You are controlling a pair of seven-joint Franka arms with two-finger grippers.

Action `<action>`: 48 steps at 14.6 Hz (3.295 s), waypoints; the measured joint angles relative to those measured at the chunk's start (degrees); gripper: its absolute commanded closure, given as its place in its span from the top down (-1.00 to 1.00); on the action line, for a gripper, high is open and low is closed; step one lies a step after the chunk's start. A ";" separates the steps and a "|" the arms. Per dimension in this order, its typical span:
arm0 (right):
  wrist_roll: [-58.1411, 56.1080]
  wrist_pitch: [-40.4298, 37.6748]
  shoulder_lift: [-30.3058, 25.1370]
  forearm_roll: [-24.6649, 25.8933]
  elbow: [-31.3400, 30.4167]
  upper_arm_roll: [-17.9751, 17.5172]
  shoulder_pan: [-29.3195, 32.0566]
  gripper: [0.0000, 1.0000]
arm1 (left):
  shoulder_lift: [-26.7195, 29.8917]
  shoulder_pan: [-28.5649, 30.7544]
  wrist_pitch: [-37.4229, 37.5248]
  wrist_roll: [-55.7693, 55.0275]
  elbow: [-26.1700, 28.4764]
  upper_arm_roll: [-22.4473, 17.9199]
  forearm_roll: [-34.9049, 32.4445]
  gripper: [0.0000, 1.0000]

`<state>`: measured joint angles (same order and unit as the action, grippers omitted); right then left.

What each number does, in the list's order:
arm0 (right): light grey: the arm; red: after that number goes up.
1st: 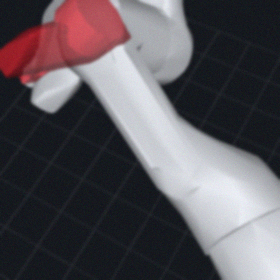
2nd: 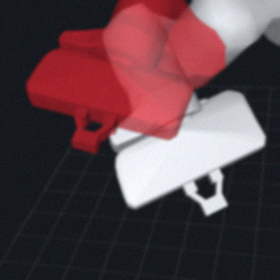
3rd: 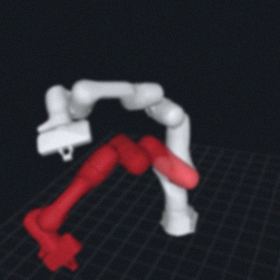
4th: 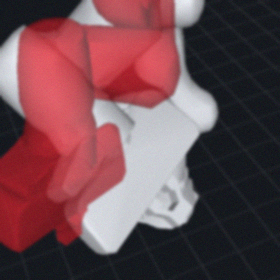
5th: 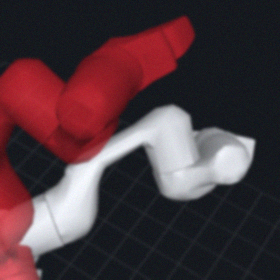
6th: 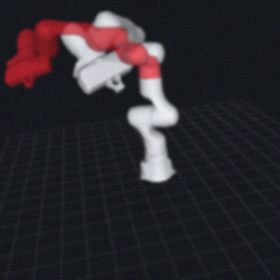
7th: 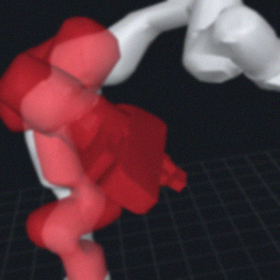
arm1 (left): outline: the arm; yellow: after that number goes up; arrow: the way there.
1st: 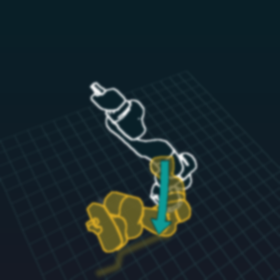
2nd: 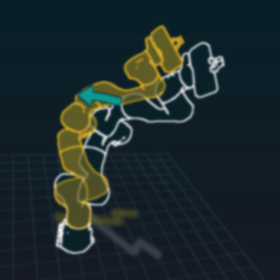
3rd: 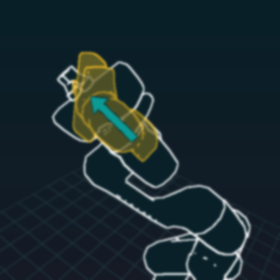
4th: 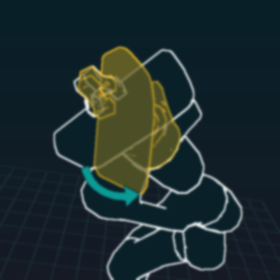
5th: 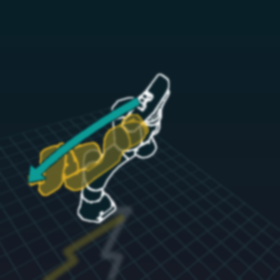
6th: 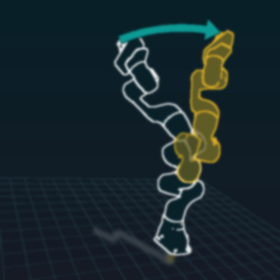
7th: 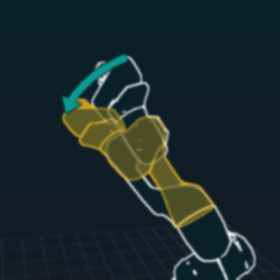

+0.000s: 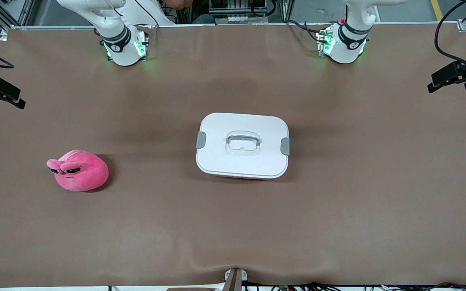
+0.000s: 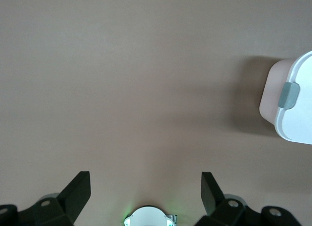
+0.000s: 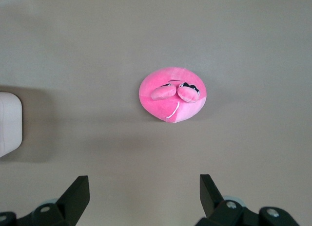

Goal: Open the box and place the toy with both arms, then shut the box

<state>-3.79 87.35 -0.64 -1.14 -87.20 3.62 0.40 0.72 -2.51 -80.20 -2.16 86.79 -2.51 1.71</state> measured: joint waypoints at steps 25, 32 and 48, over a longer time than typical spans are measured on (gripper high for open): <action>-38.01 11.46 11.10 0.13 -6.32 0.94 2.01 1.00 | -8.84 -9.10 -5.15 -45.73 -2.18 1.43 6.98 1.00; -57.93 20.06 11.97 0.13 -10.36 0.24 0.79 1.00 | -11.23 -15.31 -10.55 -59.92 -2.20 1.71 7.00 1.00; -89.35 31.65 21.90 0.14 -14.14 0.37 -1.30 1.00 | -19.44 -30.77 -23.28 -99.09 -2.18 1.99 7.00 1.00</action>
<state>-93.15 119.01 21.26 -1.00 -101.34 3.99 -0.90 -18.72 -33.28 -103.48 -101.25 84.60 -0.52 8.71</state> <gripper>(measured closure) 0.000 0.000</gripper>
